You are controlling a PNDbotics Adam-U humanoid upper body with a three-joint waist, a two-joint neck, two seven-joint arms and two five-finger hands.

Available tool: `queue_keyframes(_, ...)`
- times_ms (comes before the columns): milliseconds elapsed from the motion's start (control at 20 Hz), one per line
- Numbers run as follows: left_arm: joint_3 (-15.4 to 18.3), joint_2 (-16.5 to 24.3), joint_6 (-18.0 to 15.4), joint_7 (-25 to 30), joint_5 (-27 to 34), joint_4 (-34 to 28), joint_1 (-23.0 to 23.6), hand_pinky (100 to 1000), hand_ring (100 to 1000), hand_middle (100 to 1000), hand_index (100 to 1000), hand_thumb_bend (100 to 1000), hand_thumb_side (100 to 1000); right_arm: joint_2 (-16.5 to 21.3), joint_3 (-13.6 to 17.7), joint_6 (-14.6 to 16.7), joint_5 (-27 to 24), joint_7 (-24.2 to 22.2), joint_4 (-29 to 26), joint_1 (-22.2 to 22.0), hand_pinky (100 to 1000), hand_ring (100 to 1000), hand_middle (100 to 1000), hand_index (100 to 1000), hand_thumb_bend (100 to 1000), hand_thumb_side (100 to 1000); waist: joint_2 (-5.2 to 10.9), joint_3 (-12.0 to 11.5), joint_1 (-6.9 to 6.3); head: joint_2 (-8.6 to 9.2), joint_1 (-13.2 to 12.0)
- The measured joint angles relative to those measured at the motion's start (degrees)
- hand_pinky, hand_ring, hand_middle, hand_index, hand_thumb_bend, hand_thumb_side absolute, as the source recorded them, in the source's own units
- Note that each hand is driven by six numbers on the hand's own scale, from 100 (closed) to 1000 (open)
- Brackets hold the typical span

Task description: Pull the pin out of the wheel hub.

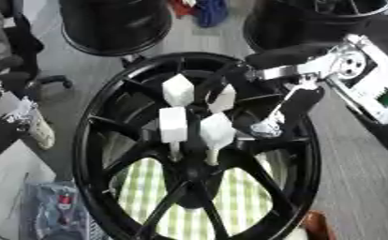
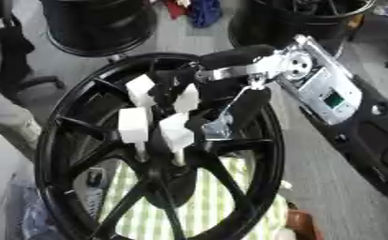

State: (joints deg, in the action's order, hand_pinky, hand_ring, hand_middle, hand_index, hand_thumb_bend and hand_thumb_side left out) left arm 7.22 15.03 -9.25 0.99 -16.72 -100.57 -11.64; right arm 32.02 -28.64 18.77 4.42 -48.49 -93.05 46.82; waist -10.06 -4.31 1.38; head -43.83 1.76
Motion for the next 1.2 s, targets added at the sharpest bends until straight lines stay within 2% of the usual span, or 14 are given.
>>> queue_keyframes(400, 0.00, 0.00, 0.05, 0.05, 0.00, 0.01, 0.00, 800, 775, 815, 885, 346, 606, -0.15, -0.01, 0.02, 2.10, 0.02, -0.60, -0.25, 836, 783, 845, 960, 101, 393, 0.05, 0.14, 0.02, 0.00, -0.06)
queue_keyframes(800, 0.01, -0.01, 0.05, 0.05, 0.00, 0.02, 0.01, 798, 776, 816, 885, 343, 607, 0.68, -0.31, 0.03, 2.85, 0.03, -4.37, -1.51, 785, 756, 833, 951, 100, 379, 0.05, 0.47, 0.00, 0.00, -0.28)
queue_keyframes(1200, 0.01, -0.01, 0.05, 0.04, 0.00, 0.04, 0.01, 797, 777, 816, 886, 342, 607, 2.07, -0.15, -0.60, 2.63, -0.60, -7.53, -2.02, 781, 764, 836, 953, 100, 379, 0.06, 0.72, -0.02, 0.00, -0.46)
